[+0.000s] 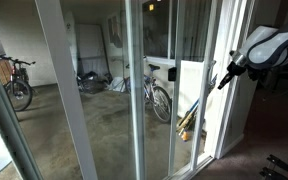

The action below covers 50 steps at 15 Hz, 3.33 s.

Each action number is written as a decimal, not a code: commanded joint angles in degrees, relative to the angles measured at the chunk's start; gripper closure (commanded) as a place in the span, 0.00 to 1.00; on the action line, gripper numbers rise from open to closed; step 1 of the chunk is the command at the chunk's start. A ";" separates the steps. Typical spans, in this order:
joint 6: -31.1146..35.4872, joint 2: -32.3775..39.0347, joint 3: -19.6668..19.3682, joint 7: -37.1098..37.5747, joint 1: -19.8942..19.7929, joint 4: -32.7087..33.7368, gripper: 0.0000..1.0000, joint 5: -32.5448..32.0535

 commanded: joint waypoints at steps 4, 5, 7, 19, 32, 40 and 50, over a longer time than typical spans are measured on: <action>5.54 2.37 1.58 9.89 -3.91 3.89 0.98 -5.95; 5.94 2.66 2.86 10.82 -5.56 4.36 0.98 -6.49; 6.12 3.05 4.32 13.03 -7.79 5.21 0.99 -8.18; 3.11 3.64 17.54 29.55 -19.71 9.12 0.99 -21.57; -1.00 9.41 19.19 32.27 -23.96 16.74 0.98 -24.39; -1.51 9.14 19.26 32.35 -23.66 16.45 0.98 -24.71; -1.38 8.77 19.33 32.51 -23.68 16.04 0.98 -24.88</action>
